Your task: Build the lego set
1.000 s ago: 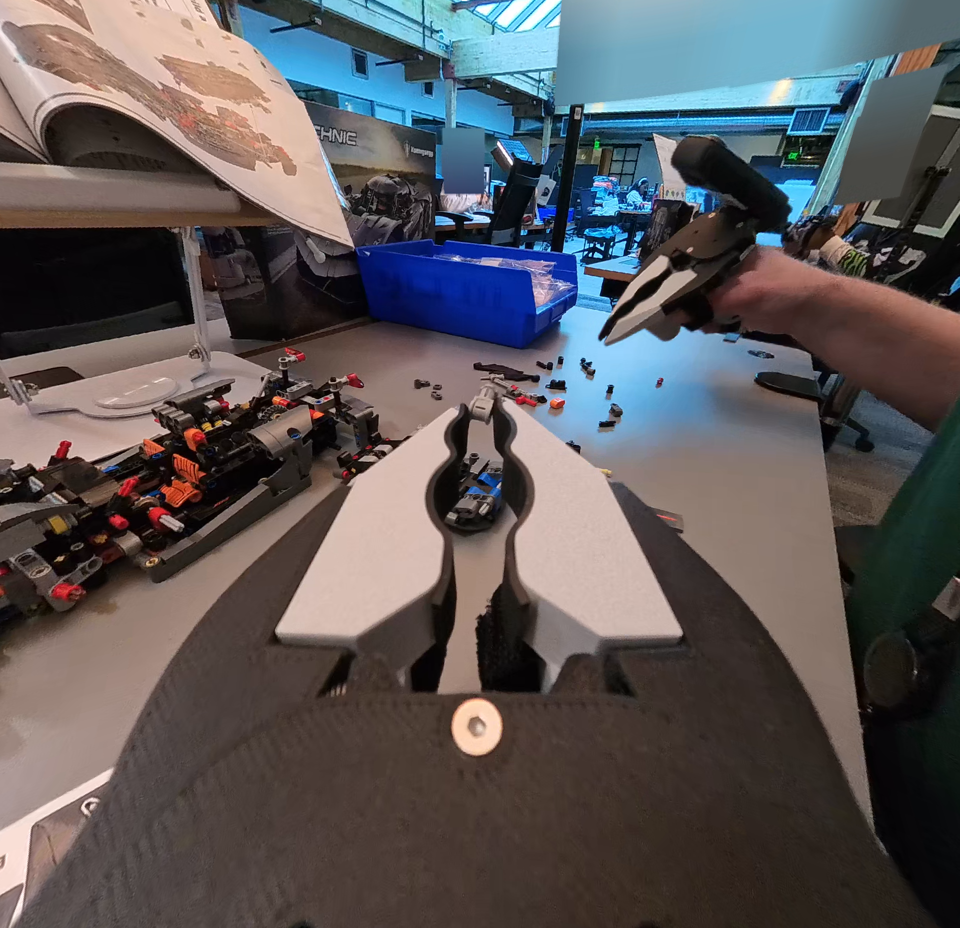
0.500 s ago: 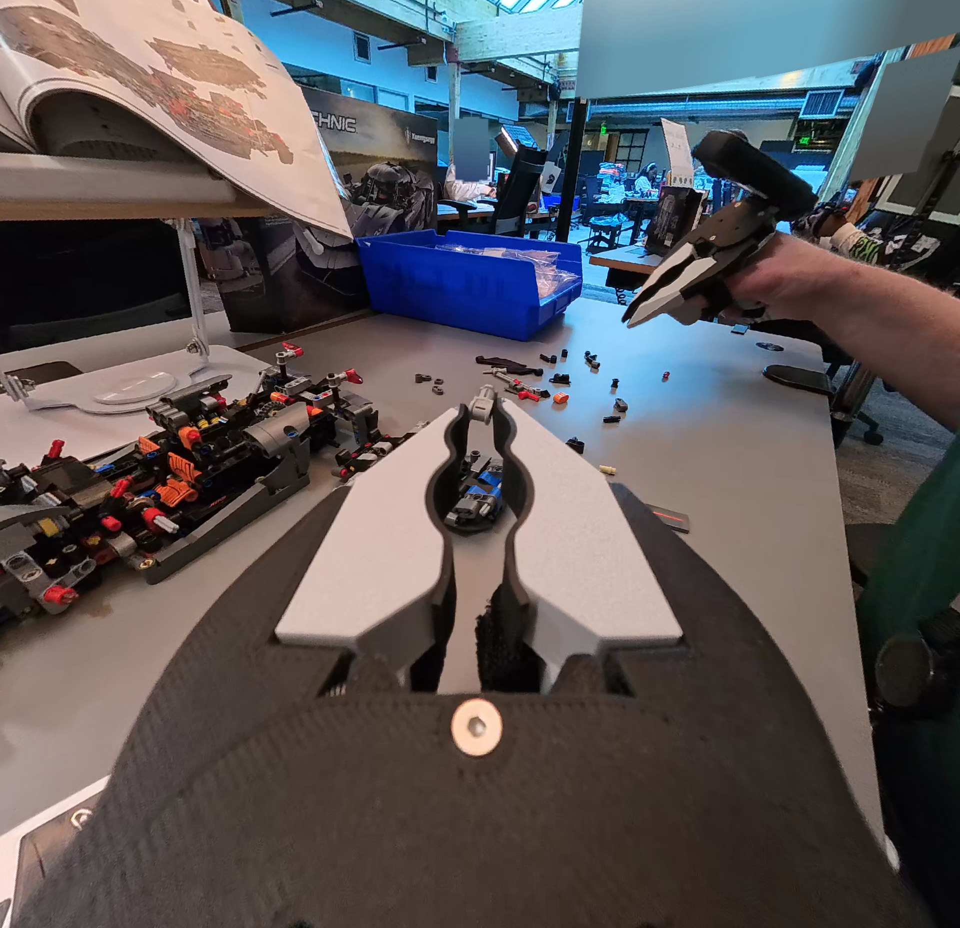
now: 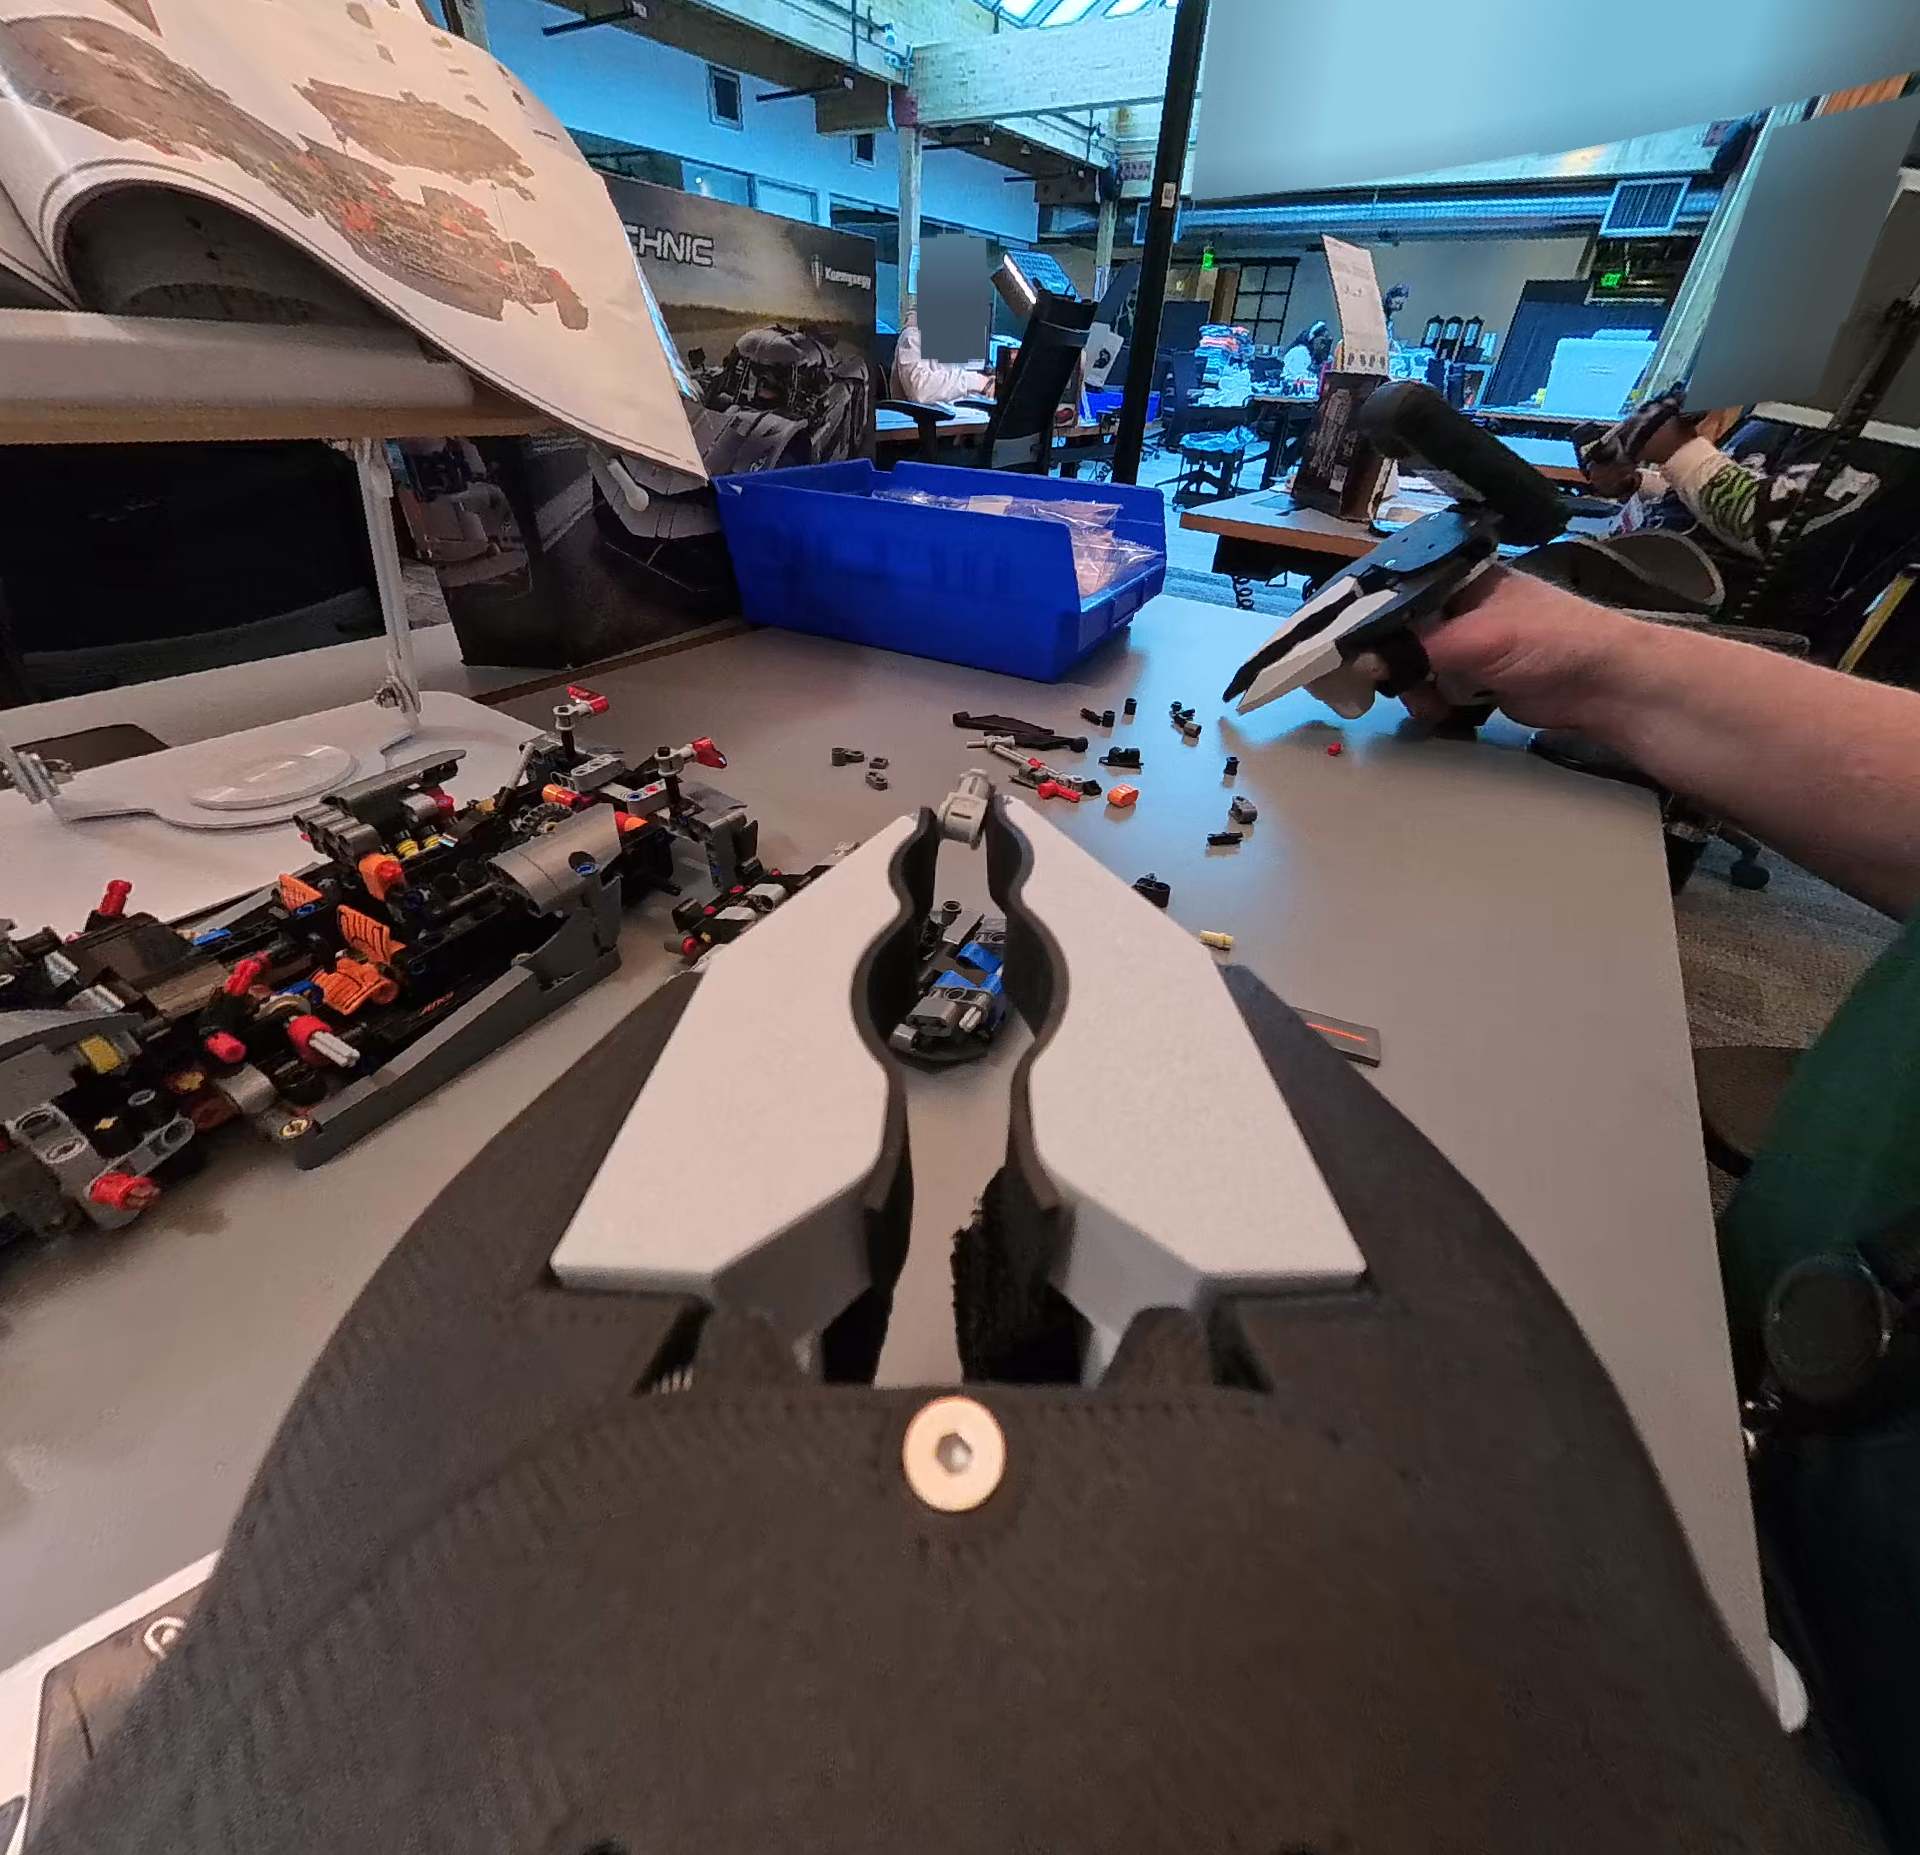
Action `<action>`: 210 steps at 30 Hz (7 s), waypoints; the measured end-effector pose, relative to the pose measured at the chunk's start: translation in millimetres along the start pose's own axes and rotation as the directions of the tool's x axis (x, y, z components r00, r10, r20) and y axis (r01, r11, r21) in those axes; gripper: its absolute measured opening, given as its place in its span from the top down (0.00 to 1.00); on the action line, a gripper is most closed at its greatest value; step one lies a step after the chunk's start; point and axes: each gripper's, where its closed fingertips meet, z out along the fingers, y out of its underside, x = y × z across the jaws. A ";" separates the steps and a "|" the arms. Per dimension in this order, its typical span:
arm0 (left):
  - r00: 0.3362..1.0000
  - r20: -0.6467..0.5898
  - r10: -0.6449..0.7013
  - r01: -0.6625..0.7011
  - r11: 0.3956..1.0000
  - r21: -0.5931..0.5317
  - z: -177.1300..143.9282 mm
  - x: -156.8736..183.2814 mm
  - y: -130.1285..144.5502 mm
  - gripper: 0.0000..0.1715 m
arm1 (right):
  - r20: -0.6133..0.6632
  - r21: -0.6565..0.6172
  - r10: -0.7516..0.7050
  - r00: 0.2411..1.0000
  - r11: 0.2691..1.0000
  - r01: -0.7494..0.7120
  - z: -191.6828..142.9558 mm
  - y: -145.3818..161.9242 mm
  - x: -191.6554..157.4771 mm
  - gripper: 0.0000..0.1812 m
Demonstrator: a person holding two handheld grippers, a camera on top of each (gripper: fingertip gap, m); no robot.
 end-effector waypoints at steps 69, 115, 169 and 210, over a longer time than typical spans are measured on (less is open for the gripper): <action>0.919 -0.227 0.322 -0.393 0.711 -0.584 41.1 43.5 107.1 0.89 | -0.019 -0.035 -0.018 1.000 0.999 0.017 3.6 4.7 5.6 0.88; 0.998 0.007 -0.062 0.062 0.995 -0.074 40.1 -35.4 -14.8 0.96 | -0.030 -0.035 -0.051 0.998 0.998 0.050 2.9 5.2 3.4 0.87; 0.842 -0.414 -0.345 0.495 0.800 0.340 42.7 -10.4 -79.0 0.97 | 0.785 0.351 -0.057 0.617 0.861 -0.367 53.9 -232.0 -311.6 0.77; 0.888 -0.317 -0.334 0.444 0.801 0.401 21.1 -40.8 -74.5 0.97 | 0.679 0.470 -0.168 0.714 0.847 -0.248 73.3 -247.9 -331.5 0.89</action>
